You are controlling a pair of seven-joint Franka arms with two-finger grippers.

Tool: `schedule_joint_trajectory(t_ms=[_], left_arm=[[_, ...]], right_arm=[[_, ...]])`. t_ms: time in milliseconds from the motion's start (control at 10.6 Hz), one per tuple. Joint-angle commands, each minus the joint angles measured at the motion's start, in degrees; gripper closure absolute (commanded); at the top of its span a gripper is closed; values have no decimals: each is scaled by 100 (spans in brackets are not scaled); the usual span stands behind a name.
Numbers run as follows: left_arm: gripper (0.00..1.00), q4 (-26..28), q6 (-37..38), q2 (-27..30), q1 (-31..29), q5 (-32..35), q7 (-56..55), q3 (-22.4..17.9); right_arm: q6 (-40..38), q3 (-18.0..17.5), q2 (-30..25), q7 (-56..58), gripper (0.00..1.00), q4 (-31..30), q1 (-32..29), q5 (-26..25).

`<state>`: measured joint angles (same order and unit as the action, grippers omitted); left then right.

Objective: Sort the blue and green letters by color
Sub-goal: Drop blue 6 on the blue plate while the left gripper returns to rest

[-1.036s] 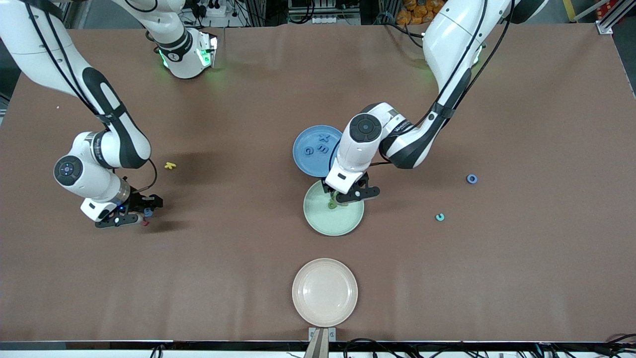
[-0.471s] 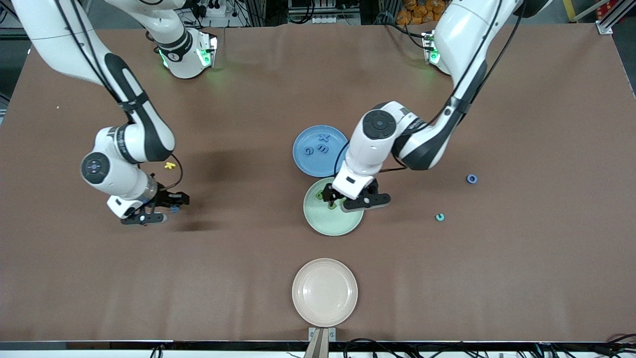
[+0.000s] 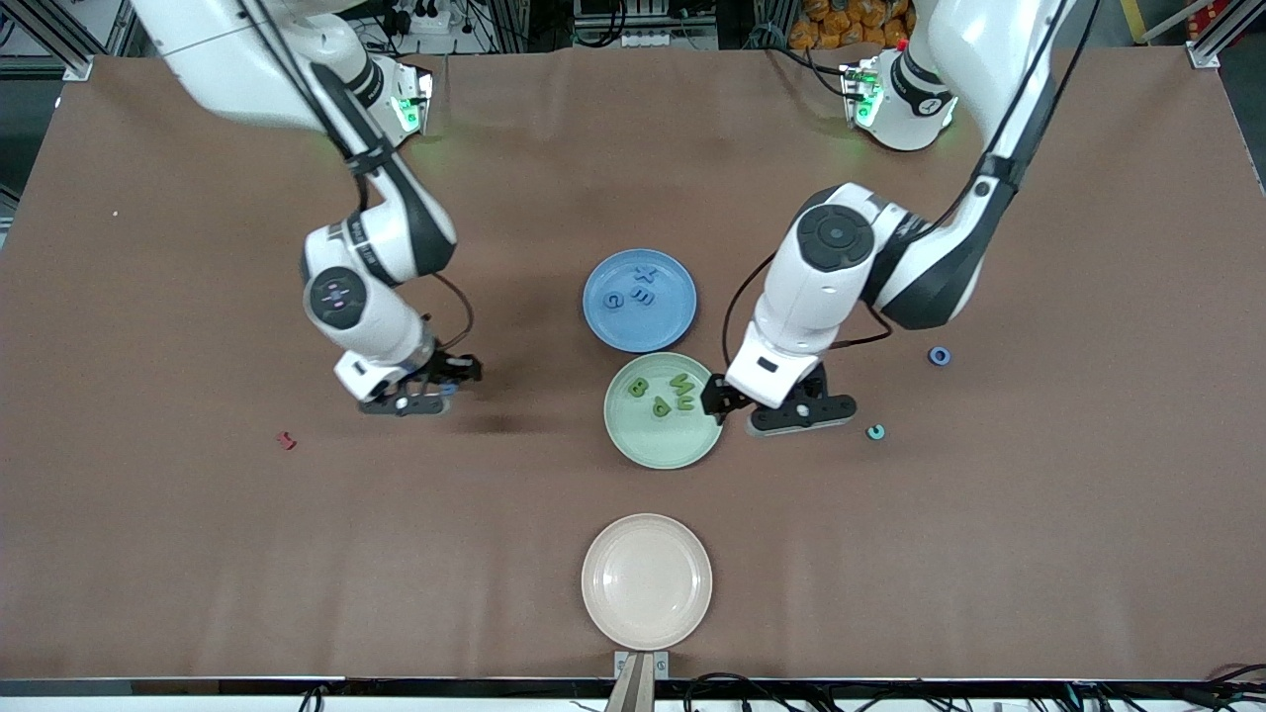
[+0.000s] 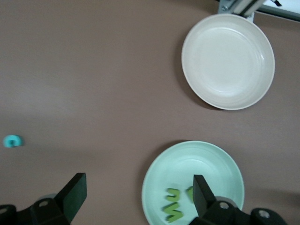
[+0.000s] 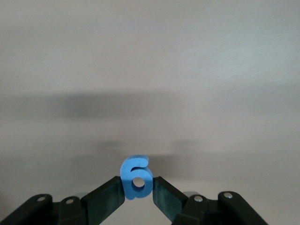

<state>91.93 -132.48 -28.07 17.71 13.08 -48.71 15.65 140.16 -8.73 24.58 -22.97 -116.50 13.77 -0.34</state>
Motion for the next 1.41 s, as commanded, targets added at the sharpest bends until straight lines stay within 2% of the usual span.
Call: schedule_joint_trajectory(t_ms=[0, 188, 377, 565, 659, 942, 1036, 1130, 1224, 1319], left_arm=[[0, 219, 660, 757, -530, -120, 773, 52], [0, 220, 1116, 1083, -864, -454, 1326, 43], [0, 202, 1469, 1364, -1102, -473, 1889, -9], [0, 185, 1855, 1759, -1383, -752, 2207, -88], [0, 167, 2040, 1883, -1471, -998, 2530, -210], [0, 141, 2261, 2200, -1753, -1062, 2779, -291], [0, 141, 2548, 2401, -1858, -1062, 3162, -291], [0, 141, 2760, 2533, -1955, -1062, 3383, -291], [0, 141, 2919, 2587, -2051, -1175, 3447, -308], [0, 54, 3025, 2631, -1948, -1367, 3734, -665]], right_arm=[[-138, 47, -234, -1039, 82, -66, 975, 148], [-129, 3, -252, -1717, 82, -40, 1591, 157], [-120, 3, -217, -2263, 82, 118, 2128, 157], [-120, 3, -25, -2825, 82, 469, 2629, 157], [-120, 3, 107, -3027, 82, 610, 2796, 148], [-103, -6, 284, -3214, 81, 743, 3053, 148], [-51, -15, 362, -3388, 67, 778, 3062, 157], [-50, -67, 459, -4112, 15, 970, 3097, 148], [-67, -128, 503, -4415, 0, 1076, 3097, 105], [-85, -155, 504, -4418, 0, 1103, 3088, 113]])
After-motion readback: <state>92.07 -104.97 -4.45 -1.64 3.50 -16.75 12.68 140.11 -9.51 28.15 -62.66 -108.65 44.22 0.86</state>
